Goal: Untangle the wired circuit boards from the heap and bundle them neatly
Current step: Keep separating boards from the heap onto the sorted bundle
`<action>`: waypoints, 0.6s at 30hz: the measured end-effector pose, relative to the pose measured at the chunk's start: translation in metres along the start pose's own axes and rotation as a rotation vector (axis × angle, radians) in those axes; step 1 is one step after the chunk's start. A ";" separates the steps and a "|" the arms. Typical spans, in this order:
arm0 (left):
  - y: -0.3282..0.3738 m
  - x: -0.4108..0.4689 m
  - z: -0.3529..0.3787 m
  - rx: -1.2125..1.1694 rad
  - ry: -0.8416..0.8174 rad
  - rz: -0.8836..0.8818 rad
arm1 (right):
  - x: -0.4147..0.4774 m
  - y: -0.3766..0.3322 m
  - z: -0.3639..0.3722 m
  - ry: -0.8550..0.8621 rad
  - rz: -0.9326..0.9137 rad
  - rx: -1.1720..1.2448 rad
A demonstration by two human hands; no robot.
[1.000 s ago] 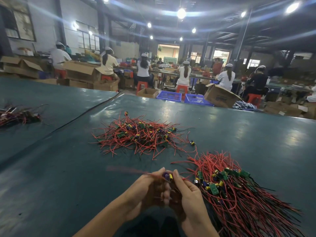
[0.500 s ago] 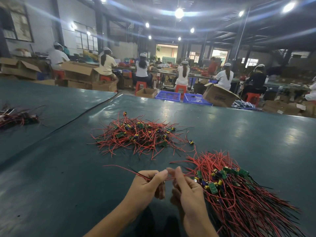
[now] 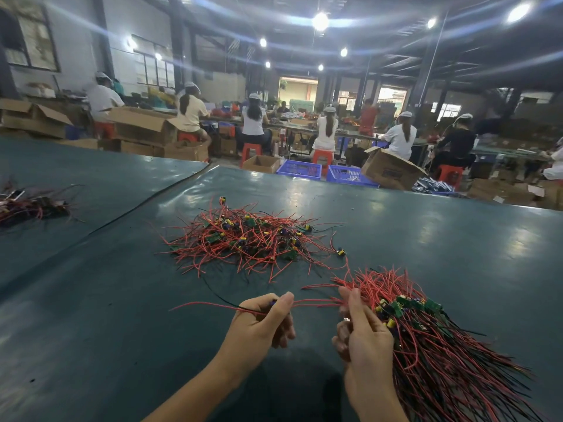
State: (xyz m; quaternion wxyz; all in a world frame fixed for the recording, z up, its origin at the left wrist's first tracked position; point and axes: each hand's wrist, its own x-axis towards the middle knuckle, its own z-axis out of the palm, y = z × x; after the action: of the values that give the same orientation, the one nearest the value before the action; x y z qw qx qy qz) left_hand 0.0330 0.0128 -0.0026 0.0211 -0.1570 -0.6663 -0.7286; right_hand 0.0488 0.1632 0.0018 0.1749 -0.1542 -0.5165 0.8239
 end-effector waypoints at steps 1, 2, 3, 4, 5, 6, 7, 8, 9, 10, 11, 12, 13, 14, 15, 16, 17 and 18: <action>0.000 0.001 -0.001 -0.002 0.013 0.000 | -0.003 0.002 0.001 -0.036 0.007 -0.056; -0.001 0.002 -0.003 -0.007 0.021 0.005 | -0.007 0.005 0.005 -0.081 0.012 -0.127; -0.001 0.002 -0.004 -0.005 0.021 0.009 | -0.012 0.008 0.009 -0.141 0.001 -0.196; -0.002 0.002 -0.004 0.003 0.013 0.013 | -0.018 0.012 0.015 -0.216 -0.024 -0.234; -0.003 0.003 -0.003 0.013 -0.002 0.019 | -0.024 0.015 0.021 -0.289 -0.060 -0.233; -0.004 0.003 -0.003 0.019 -0.016 0.024 | -0.028 0.018 0.026 -0.338 -0.096 -0.211; -0.005 0.003 -0.002 0.021 -0.028 0.027 | -0.029 0.019 0.028 -0.346 -0.119 -0.193; -0.005 0.003 -0.001 0.027 -0.039 0.029 | -0.028 0.019 0.029 -0.314 -0.123 -0.180; -0.006 0.002 -0.001 0.043 -0.050 0.034 | -0.025 0.020 0.027 -0.263 -0.116 -0.175; -0.007 0.002 -0.001 0.068 -0.064 0.042 | -0.022 0.020 0.025 -0.212 -0.105 -0.182; -0.008 0.001 -0.001 0.097 -0.078 0.052 | -0.018 0.021 0.021 -0.173 -0.097 -0.196; -0.008 0.000 -0.001 0.123 -0.090 0.059 | -0.015 0.020 0.019 -0.136 -0.083 -0.200; -0.007 -0.001 -0.001 0.143 -0.101 0.063 | -0.011 0.018 0.016 -0.091 -0.057 -0.173; -0.006 -0.001 -0.001 0.156 -0.107 0.067 | -0.007 0.015 0.013 -0.038 -0.021 -0.121; -0.005 -0.001 -0.001 0.166 -0.107 0.072 | -0.002 0.012 0.009 0.020 0.013 -0.059; -0.004 -0.001 -0.001 0.172 -0.104 0.078 | 0.003 0.008 0.005 0.080 0.039 -0.001; -0.004 -0.001 -0.001 0.173 -0.102 0.081 | 0.008 0.005 0.000 0.135 0.053 0.048; -0.004 -0.001 -0.001 0.173 -0.106 0.081 | 0.012 0.002 -0.005 0.177 0.057 0.082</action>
State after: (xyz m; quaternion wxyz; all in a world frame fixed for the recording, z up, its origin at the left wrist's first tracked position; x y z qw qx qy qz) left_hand 0.0328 0.0119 -0.0072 0.0289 -0.2199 -0.7199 -0.6577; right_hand 0.0401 0.1717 -0.0027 0.2024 -0.2336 -0.4605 0.8321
